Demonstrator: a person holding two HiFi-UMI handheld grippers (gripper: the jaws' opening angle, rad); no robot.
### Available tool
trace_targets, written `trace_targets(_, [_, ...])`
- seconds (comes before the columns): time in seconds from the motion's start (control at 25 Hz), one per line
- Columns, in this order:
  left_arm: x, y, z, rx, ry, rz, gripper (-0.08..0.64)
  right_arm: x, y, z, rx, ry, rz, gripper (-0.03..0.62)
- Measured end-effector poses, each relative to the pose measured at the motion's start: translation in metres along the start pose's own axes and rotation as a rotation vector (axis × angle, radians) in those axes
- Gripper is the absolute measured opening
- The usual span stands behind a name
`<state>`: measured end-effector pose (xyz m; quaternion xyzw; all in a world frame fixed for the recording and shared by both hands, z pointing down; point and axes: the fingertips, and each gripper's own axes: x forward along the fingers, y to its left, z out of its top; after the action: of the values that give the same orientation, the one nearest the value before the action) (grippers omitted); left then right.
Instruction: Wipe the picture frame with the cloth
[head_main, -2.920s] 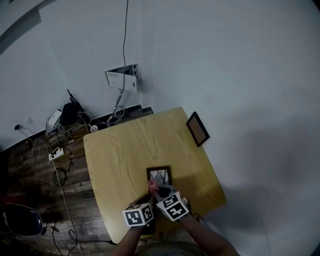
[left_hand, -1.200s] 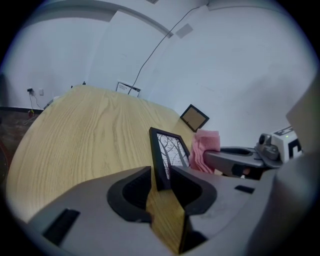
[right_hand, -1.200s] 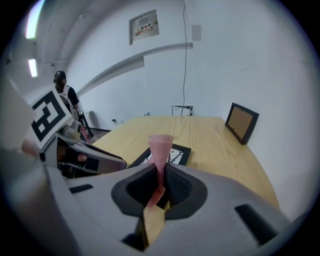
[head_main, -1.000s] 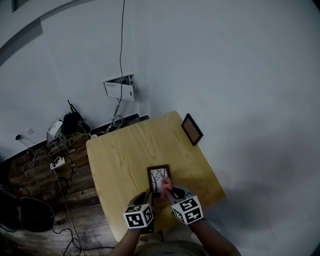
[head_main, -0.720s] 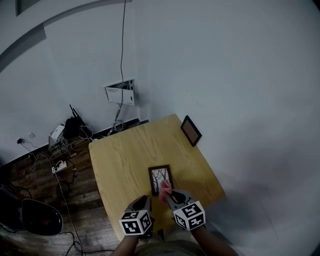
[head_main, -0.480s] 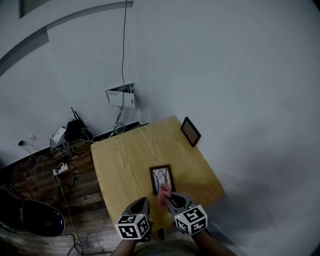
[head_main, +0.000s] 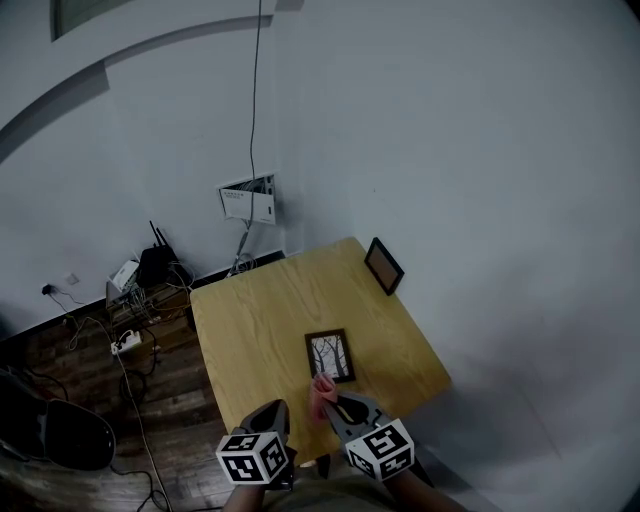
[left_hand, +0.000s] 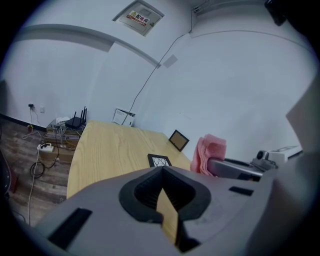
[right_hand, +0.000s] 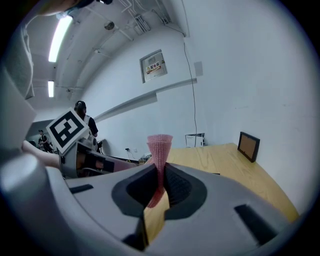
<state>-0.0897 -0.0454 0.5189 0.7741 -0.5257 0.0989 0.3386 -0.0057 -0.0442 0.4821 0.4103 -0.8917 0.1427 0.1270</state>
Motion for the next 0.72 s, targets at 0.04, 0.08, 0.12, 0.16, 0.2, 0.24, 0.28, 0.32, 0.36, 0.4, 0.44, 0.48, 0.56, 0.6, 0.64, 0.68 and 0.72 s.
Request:
trace_targets(0.04, [-0.0009, 0.0014, -0.0008, 0.005, 0.0, 0.001, 0.003, 0.0003, 0.0019, 0.0, -0.009, 0.002, -0.001, 0.017])
trace_targets(0.08, [-0.0011, 0.0028, -0.0019, 0.011, 0.0, 0.003, 0.003, 0.0007, 0.003, -0.0008, -0.013, 0.005, -0.004, 0.017])
trace_targets(0.12, [-0.0009, 0.0041, -0.0028, 0.016, 0.002, 0.005, 0.003, 0.001, 0.0035, -0.0018, -0.015, 0.008, -0.007, 0.017])
trace_targets(0.16, [-0.0009, 0.0054, -0.0034, 0.02, 0.003, 0.007, 0.003, 0.0012, 0.0038, -0.0023, -0.015, 0.01, -0.01, 0.017])
trace_targets(0.2, [-0.0013, 0.0068, -0.0036, 0.023, 0.004, 0.009, 0.003, 0.0013, 0.0043, -0.002, -0.015, 0.009, -0.013, 0.017])
trace_targets(0.24, [-0.0021, 0.0081, -0.0035, 0.024, 0.004, 0.01, 0.003, 0.0013, 0.005, -0.001, -0.015, 0.006, -0.016, 0.017])
trace_targets(0.28, [-0.003, 0.0092, -0.0033, 0.024, 0.004, 0.01, 0.003, 0.0013, 0.0057, 0.0004, -0.016, 0.002, -0.019, 0.017])
trace_targets(0.32, [-0.0039, 0.01, -0.0031, 0.023, 0.004, 0.009, 0.003, 0.0014, 0.0063, 0.0012, -0.017, 0.001, -0.021, 0.017])
trace_targets(0.36, [-0.0044, 0.0103, -0.0032, 0.021, 0.005, 0.008, 0.003, 0.0014, 0.0066, 0.001, -0.016, 0.002, -0.021, 0.017])
trace_targets(0.4, [-0.0047, 0.0101, -0.0037, 0.019, 0.005, 0.005, 0.003, 0.0014, 0.0067, 0.0001, -0.016, 0.006, -0.022, 0.017])
trace_targets(0.44, [-0.0048, 0.0096, -0.0043, 0.015, 0.004, 0.0, 0.003, 0.0013, 0.0068, -0.0002, -0.017, 0.007, -0.023, 0.017])
trace_targets(0.48, [-0.0049, 0.009, -0.0047, 0.009, 0.004, -0.005, 0.003, 0.0012, 0.007, 0.0003, -0.019, 0.007, -0.024, 0.017])
trace_targets(0.56, [-0.0047, 0.0082, -0.0045, -0.001, 0.004, -0.014, 0.003, 0.0017, 0.0078, 0.0024, -0.027, 0.006, -0.025, 0.017])
trace_targets(0.6, [-0.0043, 0.0081, -0.0043, -0.002, 0.004, -0.016, 0.003, 0.0021, 0.008, 0.0037, -0.03, 0.003, -0.024, 0.017])
trace_targets(0.64, [-0.0035, 0.008, -0.0047, -0.001, 0.005, -0.016, 0.003, 0.0023, 0.0079, 0.004, -0.031, 0.002, -0.023, 0.017])
trace_targets(0.68, [-0.0027, 0.0079, -0.0053, 0.0, 0.004, -0.016, 0.003, 0.0024, 0.0077, 0.0034, -0.032, 0.003, -0.021, 0.017])
trace_targets(0.72, [-0.0022, 0.0077, -0.0056, -0.001, 0.004, -0.015, 0.003, 0.0024, 0.0073, 0.0034, -0.034, 0.002, -0.02, 0.017])
